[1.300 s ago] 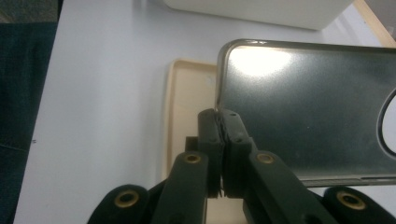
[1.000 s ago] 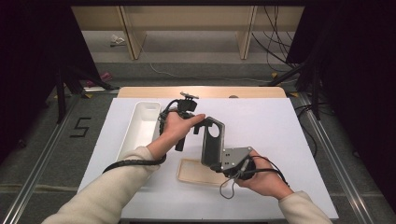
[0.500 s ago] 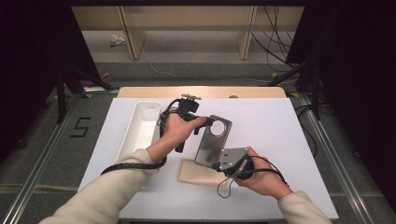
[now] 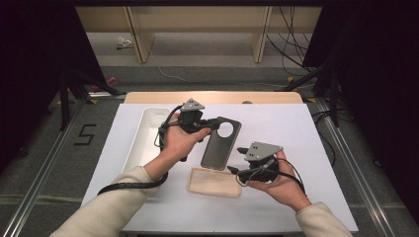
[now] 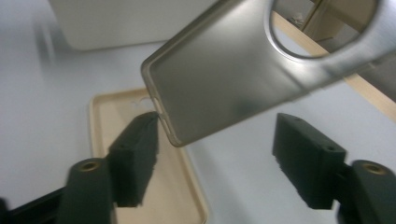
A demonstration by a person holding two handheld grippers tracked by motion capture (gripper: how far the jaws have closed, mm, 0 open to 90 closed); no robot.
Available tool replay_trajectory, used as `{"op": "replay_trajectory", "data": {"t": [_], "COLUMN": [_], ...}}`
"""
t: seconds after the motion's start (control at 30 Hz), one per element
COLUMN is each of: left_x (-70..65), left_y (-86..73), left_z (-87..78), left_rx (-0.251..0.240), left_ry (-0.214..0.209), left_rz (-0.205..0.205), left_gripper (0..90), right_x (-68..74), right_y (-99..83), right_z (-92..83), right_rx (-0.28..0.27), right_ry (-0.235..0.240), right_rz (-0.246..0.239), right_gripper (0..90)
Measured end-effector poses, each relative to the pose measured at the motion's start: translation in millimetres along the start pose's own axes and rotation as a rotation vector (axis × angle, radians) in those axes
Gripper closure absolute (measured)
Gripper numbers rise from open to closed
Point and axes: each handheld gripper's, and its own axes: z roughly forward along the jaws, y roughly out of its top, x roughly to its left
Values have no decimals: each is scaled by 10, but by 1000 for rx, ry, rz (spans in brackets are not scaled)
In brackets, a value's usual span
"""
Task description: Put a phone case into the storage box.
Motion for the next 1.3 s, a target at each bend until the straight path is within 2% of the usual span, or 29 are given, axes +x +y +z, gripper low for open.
{"op": "replay_trajectory", "data": {"t": [0.07,0.17,0.33,0.53,0.77,1.0,1.3], "left_x": [22,63,144,251,294,330,373], "left_y": [-26,-75,-163,-254,-323,-362,-334], "left_z": [-42,-118,-252,-390,-554,-659,-766], "left_rx": [-11,-42,-80,-128,-154,-166,-185], "left_ry": [1,4,-7,-8,11,16,31], "left_rz": [6,-1,-24,-49,-17,-7,11], "left_gripper": [817,817,817,817,817,817,817], "right_x": [-38,-81,-125,-143,-164,-187,-205], "right_y": [-17,-40,-82,-122,-166,-214,-284], "right_z": [-24,-54,-87,-104,-134,-177,-240], "right_rx": [-18,-40,-64,-75,-98,-105,-108], "right_ry": [-6,-14,-17,-19,-42,-58,-69], "right_rz": [51,95,145,178,219,242,263], "right_gripper": [260,207,176,168,164,163,164]}}
